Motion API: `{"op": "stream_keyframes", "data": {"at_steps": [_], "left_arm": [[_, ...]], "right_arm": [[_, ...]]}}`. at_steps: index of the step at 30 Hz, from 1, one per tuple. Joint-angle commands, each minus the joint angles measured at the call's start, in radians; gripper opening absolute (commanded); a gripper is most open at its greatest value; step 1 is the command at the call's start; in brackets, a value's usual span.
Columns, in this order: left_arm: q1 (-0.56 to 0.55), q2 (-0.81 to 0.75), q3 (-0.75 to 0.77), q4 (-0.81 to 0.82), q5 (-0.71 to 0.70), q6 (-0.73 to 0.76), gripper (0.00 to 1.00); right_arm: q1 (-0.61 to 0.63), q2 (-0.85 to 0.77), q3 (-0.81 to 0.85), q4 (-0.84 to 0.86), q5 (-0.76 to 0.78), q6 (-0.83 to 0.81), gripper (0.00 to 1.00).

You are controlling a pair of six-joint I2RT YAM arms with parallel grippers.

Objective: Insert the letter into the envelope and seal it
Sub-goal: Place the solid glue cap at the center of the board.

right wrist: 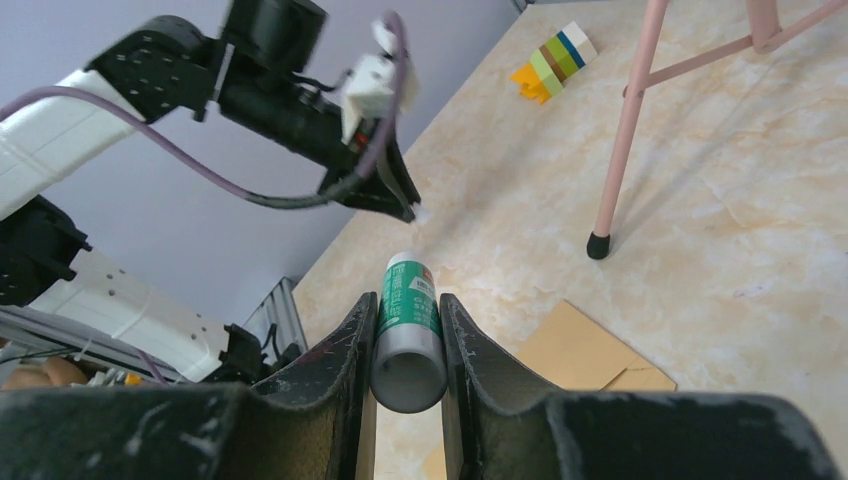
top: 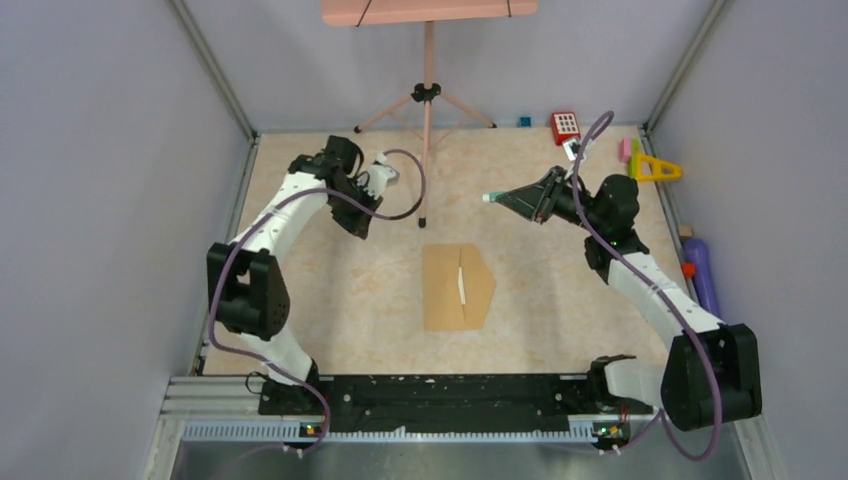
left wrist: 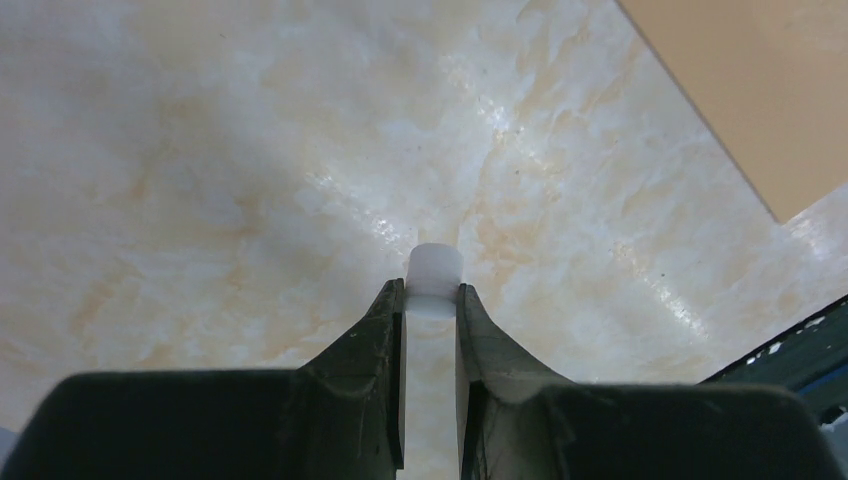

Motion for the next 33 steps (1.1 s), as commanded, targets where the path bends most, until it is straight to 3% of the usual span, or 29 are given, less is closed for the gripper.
{"op": "stream_keyframes", "data": {"at_steps": [1,9,12,20,30,33], "left_arm": [[-0.056,0.119,0.027,-0.071,-0.148,0.033,0.06],[-0.164,0.322,0.129,-0.081,-0.261,-0.002,0.06],[-0.200,0.354,0.131,-0.067,-0.321,-0.008,0.06],[-0.223,0.368,0.081,-0.021,-0.314,-0.032,0.06],[-0.251,0.362,0.034,0.031,-0.325,-0.064,0.15],[-0.258,0.355,0.031,0.041,-0.329,-0.077,0.26]], "right_arm": [[-0.025,-0.056,0.048,0.018,0.002,-0.027,0.00],[-0.043,-0.080,0.039,0.025,-0.006,-0.027,0.00],[-0.044,-0.079,0.037,0.030,-0.011,-0.023,0.00],[-0.044,-0.077,0.035,0.039,-0.016,-0.015,0.00],[-0.044,-0.076,0.032,0.043,-0.016,-0.010,0.00],[-0.044,-0.076,0.032,0.043,-0.016,-0.011,0.00]]}}
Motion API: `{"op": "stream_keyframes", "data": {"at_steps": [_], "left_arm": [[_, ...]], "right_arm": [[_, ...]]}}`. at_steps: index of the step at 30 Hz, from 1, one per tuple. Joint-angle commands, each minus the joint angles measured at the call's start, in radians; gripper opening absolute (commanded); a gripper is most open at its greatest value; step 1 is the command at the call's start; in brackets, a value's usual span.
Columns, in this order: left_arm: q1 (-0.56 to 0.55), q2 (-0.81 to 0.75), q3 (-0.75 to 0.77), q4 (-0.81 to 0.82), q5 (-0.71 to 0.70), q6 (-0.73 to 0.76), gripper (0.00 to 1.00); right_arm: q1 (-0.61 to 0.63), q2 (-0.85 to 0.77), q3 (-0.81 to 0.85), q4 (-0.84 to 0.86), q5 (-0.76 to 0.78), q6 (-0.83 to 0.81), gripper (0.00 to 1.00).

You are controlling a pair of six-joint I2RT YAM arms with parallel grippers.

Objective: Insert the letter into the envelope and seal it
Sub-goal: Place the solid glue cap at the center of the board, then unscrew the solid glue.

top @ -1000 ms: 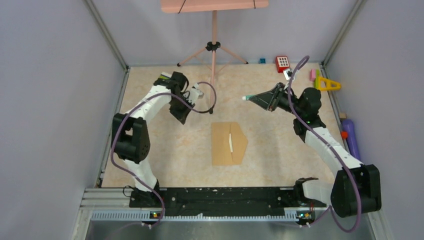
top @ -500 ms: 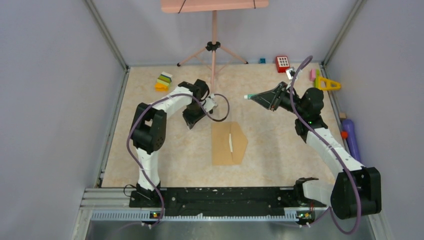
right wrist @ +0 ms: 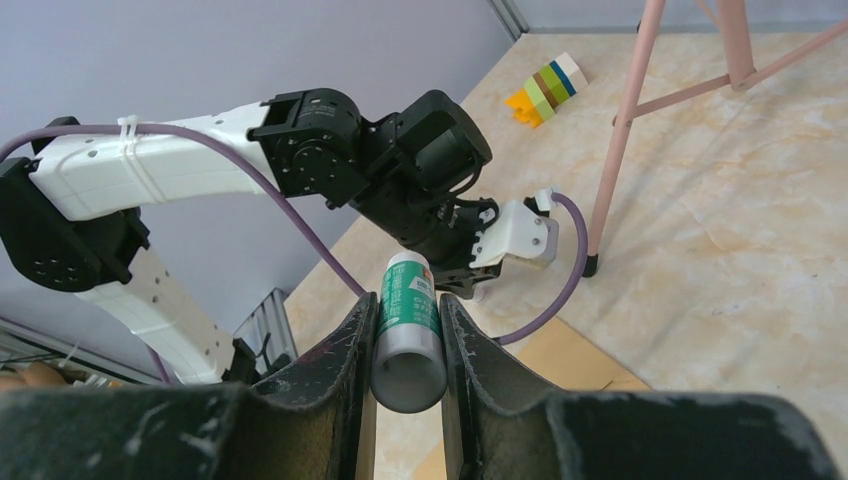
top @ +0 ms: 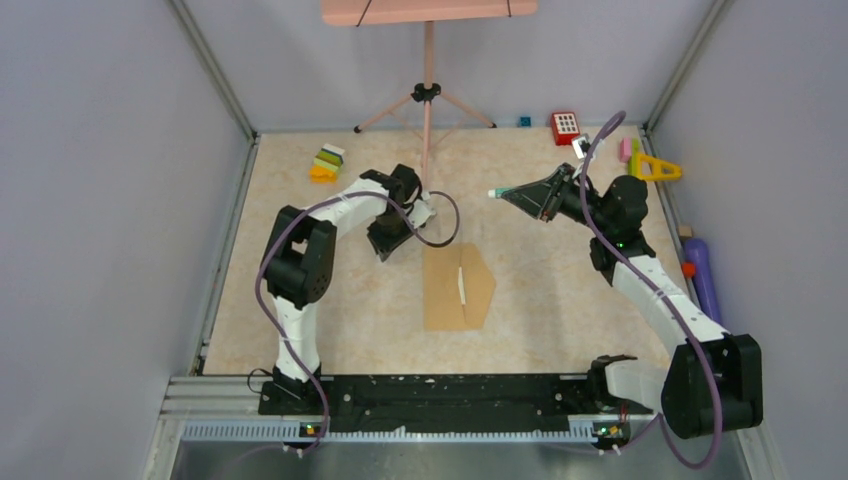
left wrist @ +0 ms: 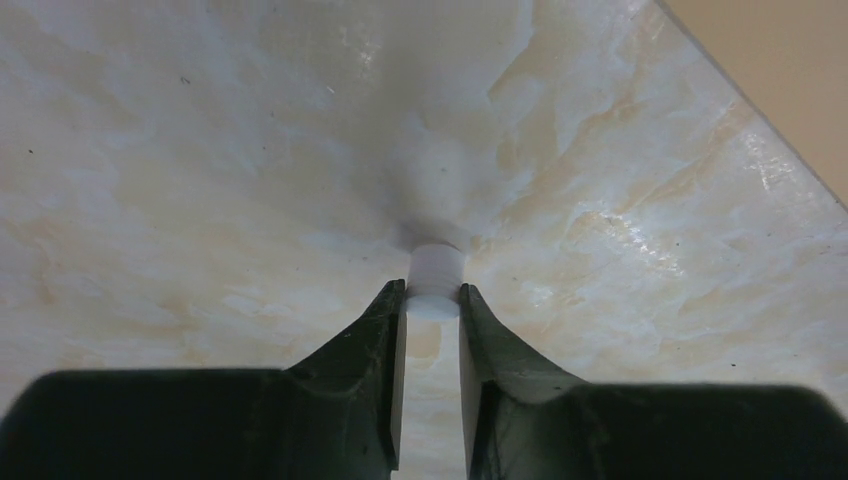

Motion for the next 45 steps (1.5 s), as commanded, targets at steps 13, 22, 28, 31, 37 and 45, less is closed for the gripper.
{"op": "stream_keyframes", "data": {"at_steps": [13,22,28,31,37,45], "left_arm": [[-0.015,-0.183,0.033,0.025,0.027,-0.060,0.67],[0.001,-0.567,0.013,0.261,0.337,-0.039,0.96],[0.000,-0.712,-0.064,0.504,0.625,-0.076,0.99],[-0.002,-0.671,-0.027,0.480,0.822,-0.109,0.99],[-0.021,-0.624,-0.062,0.579,0.874,-0.212,0.99],[-0.069,-0.564,-0.071,0.584,0.906,-0.244,0.99]], "right_arm": [[-0.017,-0.031,0.035,0.035,-0.021,-0.007,0.00],[-0.026,-0.004,0.028,0.124,-0.128,0.046,0.00],[-0.017,0.051,0.015,0.266,-0.237,0.144,0.00],[0.012,0.063,0.012,0.270,-0.249,0.146,0.00],[0.116,0.088,0.015,0.234,-0.243,0.091,0.00],[0.186,0.122,0.028,0.169,-0.216,-0.004,0.00]]}}
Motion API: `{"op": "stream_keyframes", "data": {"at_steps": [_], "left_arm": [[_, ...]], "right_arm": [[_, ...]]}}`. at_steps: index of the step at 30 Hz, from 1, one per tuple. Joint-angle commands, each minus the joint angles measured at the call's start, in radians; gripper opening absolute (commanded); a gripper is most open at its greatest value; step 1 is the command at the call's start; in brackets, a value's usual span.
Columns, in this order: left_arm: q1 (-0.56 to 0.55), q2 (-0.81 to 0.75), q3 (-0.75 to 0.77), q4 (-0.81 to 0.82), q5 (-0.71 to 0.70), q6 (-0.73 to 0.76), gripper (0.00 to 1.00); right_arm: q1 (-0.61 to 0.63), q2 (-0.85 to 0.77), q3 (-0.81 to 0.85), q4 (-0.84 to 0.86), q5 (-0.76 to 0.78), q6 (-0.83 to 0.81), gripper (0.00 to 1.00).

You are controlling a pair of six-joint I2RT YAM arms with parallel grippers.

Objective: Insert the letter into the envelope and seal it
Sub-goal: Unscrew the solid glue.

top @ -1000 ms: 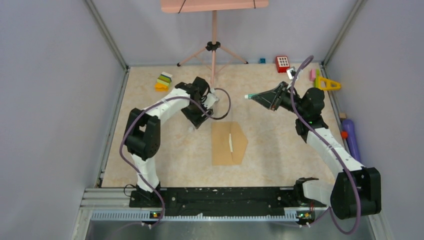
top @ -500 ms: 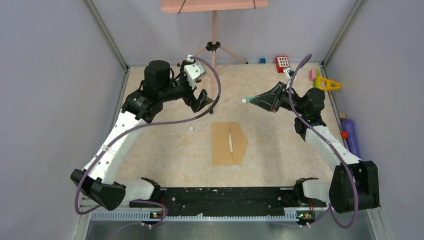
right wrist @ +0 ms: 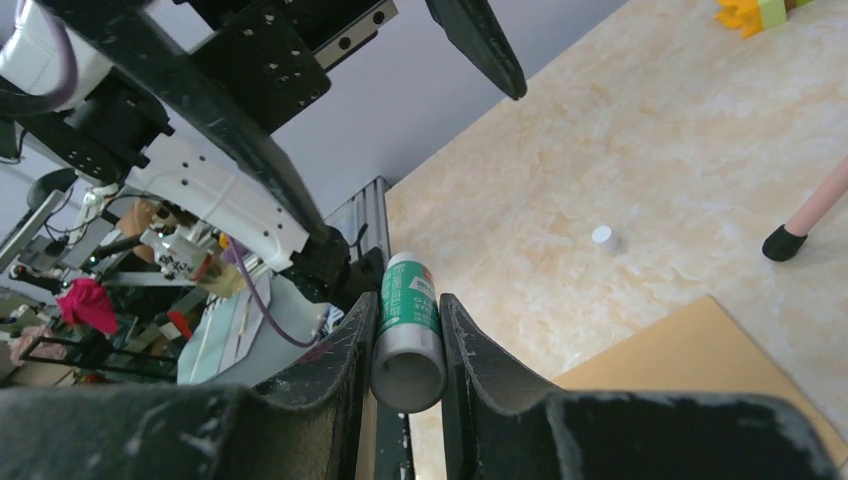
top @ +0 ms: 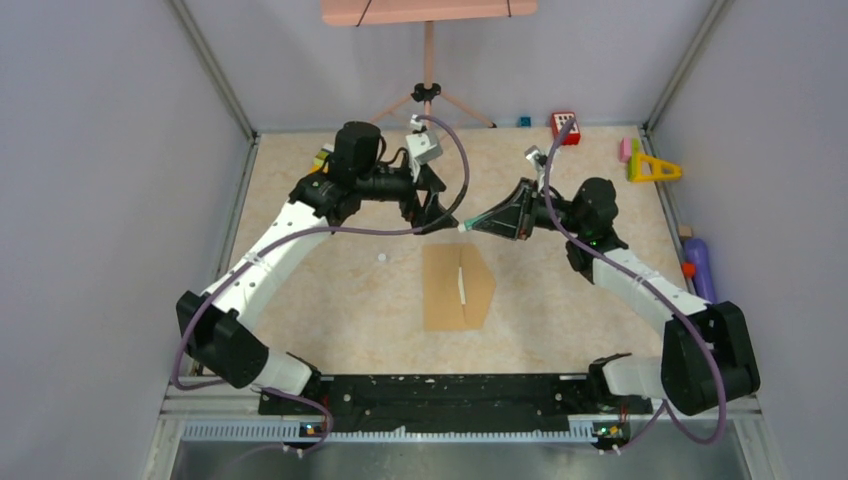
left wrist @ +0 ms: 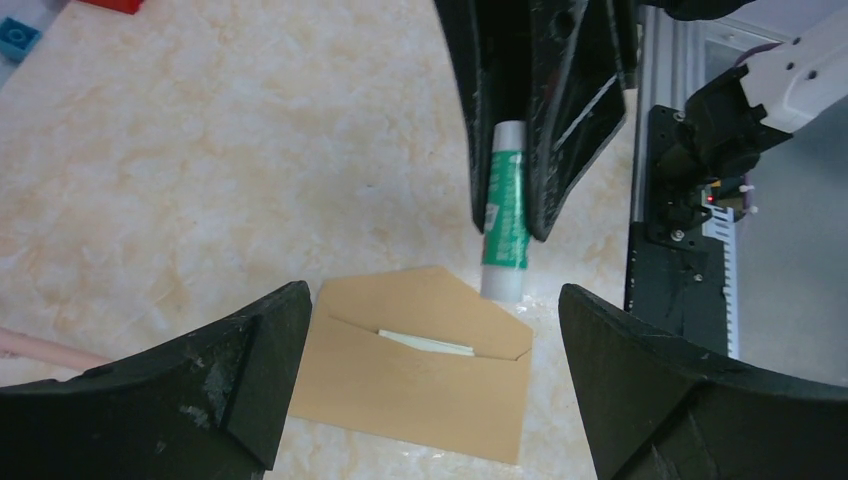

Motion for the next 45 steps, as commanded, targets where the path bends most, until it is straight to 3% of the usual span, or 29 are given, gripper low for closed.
{"op": "stream_keyframes", "data": {"at_steps": [1,9,19,32,45], "left_arm": [[-0.037,0.018,0.003,0.063,0.089,-0.042,0.99],[-0.078,0.040,-0.040,0.035,0.137,-0.006,0.98],[-0.093,0.057,-0.058,0.034,0.089,0.022,0.84],[-0.117,0.108,-0.006,-0.003,0.063,0.041,0.47],[-0.118,0.099,0.018,-0.010,0.065,0.033,0.45]], "right_arm": [[0.038,0.014,0.029,-0.003,0.011,-0.088,0.00],[0.043,-0.006,0.024,-0.017,0.025,-0.130,0.00],[0.043,-0.014,0.024,-0.001,0.010,-0.114,0.00],[0.047,-0.007,0.024,-0.001,-0.009,-0.117,0.00],[0.048,0.006,0.033,-0.038,-0.020,-0.152,0.00]]}}
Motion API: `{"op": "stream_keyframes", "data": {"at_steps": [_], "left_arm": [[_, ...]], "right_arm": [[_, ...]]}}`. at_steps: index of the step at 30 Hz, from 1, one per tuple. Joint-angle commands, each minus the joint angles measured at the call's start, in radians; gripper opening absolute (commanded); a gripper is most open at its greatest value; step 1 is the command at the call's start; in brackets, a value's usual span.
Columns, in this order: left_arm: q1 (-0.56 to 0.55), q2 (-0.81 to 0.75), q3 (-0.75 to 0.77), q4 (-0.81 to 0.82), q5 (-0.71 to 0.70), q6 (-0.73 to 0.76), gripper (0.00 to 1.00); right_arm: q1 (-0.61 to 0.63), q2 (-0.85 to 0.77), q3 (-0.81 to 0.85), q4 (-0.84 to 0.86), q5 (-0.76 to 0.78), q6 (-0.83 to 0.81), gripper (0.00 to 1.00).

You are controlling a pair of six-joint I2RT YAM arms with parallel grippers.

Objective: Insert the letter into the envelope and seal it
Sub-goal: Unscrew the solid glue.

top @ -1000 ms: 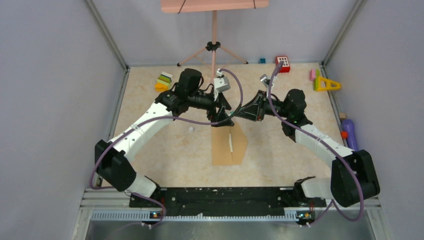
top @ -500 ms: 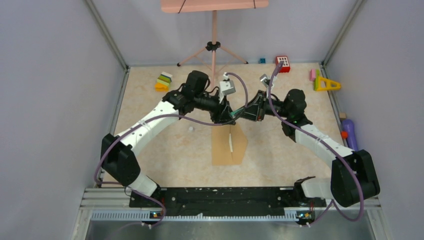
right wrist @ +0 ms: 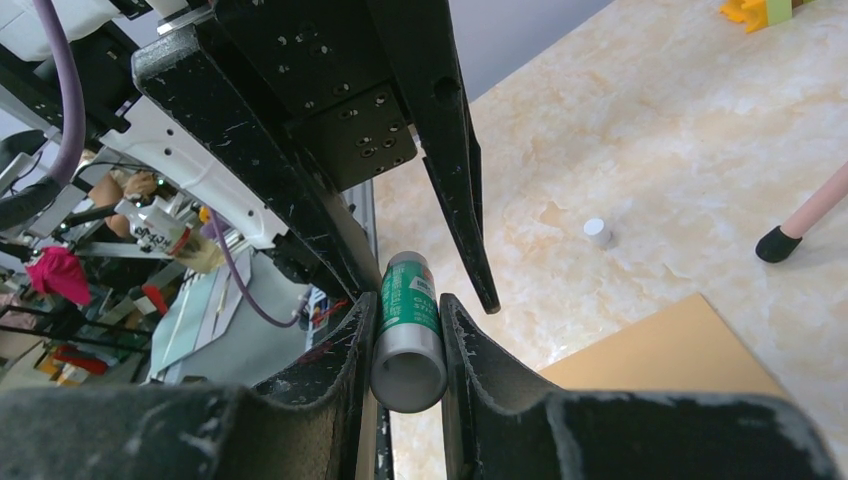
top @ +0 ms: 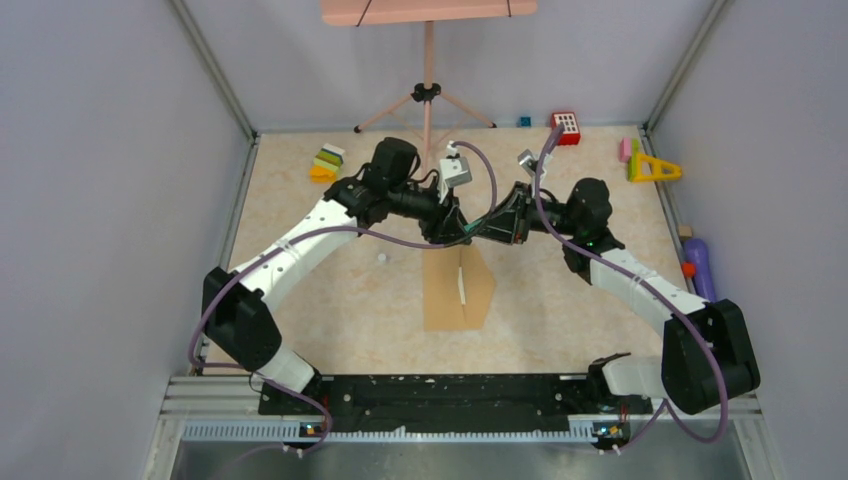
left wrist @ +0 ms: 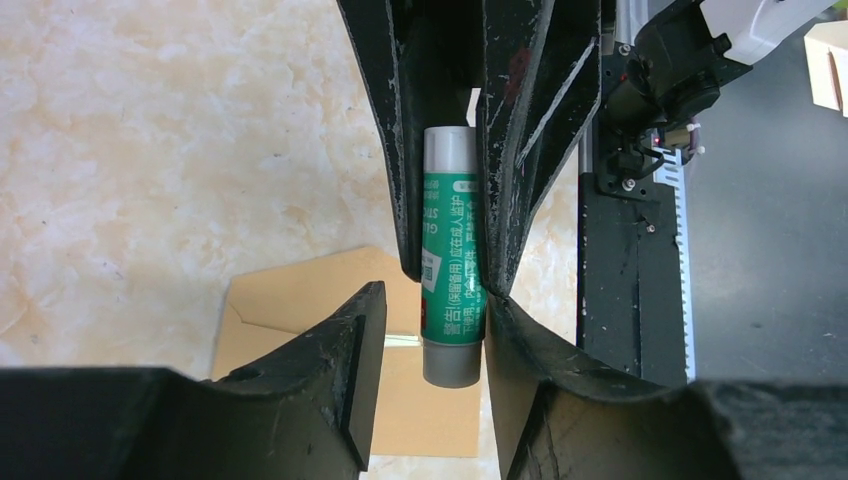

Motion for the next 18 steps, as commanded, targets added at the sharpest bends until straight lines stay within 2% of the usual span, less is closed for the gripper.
{"op": "stream_keyframes", "data": {"at_steps": [1,7,9,11,12,13,14,15,17,18], "left_arm": [[-0.004,-0.013,0.039,0.016,0.017,0.005,0.43],[-0.004,-0.009,0.041,0.008,0.025,0.016,0.11],[-0.004,-0.007,0.044,0.005,0.028,0.019,0.06],[-0.004,-0.008,0.043,0.002,0.034,0.020,0.03],[-0.004,-0.008,0.043,-0.003,0.037,0.025,0.03],[-0.004,-0.011,0.041,-0.007,0.040,0.031,0.02],[-0.004,-0.013,0.039,-0.011,0.041,0.035,0.02],[-0.004,-0.016,0.034,-0.012,0.044,0.038,0.02],[-0.004,-0.021,0.022,-0.017,0.063,0.046,0.02],[-0.004,-0.025,0.014,-0.018,0.075,0.048,0.03]], "right_arm": [[0.011,-0.011,0.034,0.018,-0.017,-0.032,0.00],[0.010,-0.009,0.034,0.015,-0.015,-0.034,0.00],[0.010,-0.010,0.033,0.014,-0.014,-0.039,0.00],[0.011,-0.011,0.038,0.006,-0.016,-0.044,0.10],[0.011,-0.013,0.047,-0.009,-0.019,-0.053,0.19],[0.008,-0.017,0.060,-0.039,-0.024,-0.081,0.30],[0.003,-0.024,0.076,-0.076,-0.028,-0.105,0.47],[-0.003,-0.033,0.088,-0.108,-0.031,-0.131,0.58],[-0.027,-0.054,0.101,-0.143,-0.051,-0.173,0.69],[-0.038,-0.065,0.104,-0.151,-0.063,-0.190,0.70]]}}
